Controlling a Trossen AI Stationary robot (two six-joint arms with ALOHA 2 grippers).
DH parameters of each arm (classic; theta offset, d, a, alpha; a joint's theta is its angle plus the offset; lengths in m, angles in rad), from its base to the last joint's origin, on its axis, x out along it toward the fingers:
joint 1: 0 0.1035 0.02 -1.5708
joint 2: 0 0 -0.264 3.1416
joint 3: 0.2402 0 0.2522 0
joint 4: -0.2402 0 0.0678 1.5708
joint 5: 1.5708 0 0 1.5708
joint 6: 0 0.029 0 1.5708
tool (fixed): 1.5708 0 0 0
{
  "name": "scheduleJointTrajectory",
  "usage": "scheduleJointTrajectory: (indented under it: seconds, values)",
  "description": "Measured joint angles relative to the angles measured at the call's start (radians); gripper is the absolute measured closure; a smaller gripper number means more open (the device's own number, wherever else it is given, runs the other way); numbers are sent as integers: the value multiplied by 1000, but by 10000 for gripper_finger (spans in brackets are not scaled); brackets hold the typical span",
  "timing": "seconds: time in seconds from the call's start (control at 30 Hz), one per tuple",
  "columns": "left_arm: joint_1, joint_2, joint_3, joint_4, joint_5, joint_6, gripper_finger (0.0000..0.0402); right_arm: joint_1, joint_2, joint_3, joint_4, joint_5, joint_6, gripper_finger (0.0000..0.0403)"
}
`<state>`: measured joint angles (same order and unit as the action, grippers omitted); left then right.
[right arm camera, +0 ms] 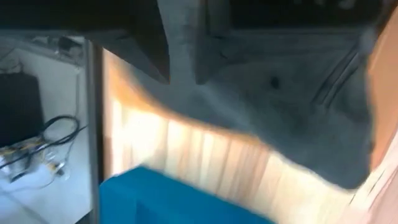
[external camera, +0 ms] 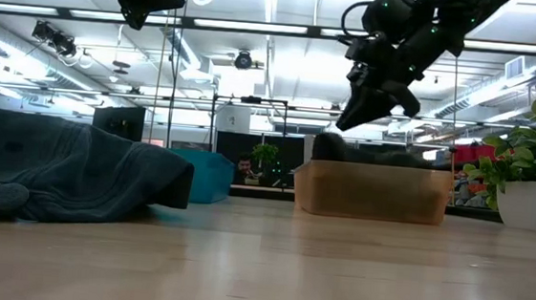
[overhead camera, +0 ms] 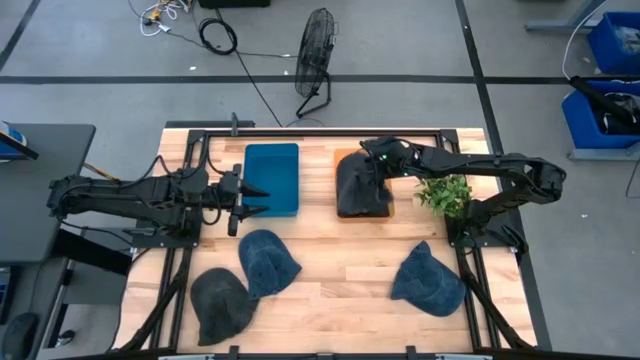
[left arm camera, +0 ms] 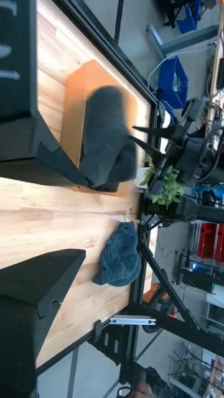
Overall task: Pick & Place hat
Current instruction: Put the right gray cap into the orange bin, then put the left blue cap into the blue bin
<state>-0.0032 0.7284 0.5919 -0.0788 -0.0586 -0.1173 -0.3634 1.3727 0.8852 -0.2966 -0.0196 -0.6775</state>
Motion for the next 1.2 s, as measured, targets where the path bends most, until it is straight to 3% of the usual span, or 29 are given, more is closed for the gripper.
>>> scheduleJointTrajectory:
  seconds: [0.3, 0.43, 0.73, 0.83, 1.03, 1.2]
  values:
    - [0, 0, 0, 0, 0, -1, 223, 2, 0, 0, 8, 2, 58, 275]
    - [0, 0, 0, 0, 0, 0, 223, 28, 0, 2, 26, 4, 186, 275]
    - [0, 0, 0, 0, -42, -9, 223, 207, 0, 143, 32, 0, 265, 296]
    - [-1, 0, 0, 0, -30, -43, 223, 267, 0, 191, 32, 0, 308, 298]
    - [-57, 0, 0, 29, 152, -200, 223, 338, 0, 214, 6, 2, 375, 295]
    - [-162, -1, 1, 50, 110, -320, 228, 349, 0, 214, -63, 4, 445, 293]
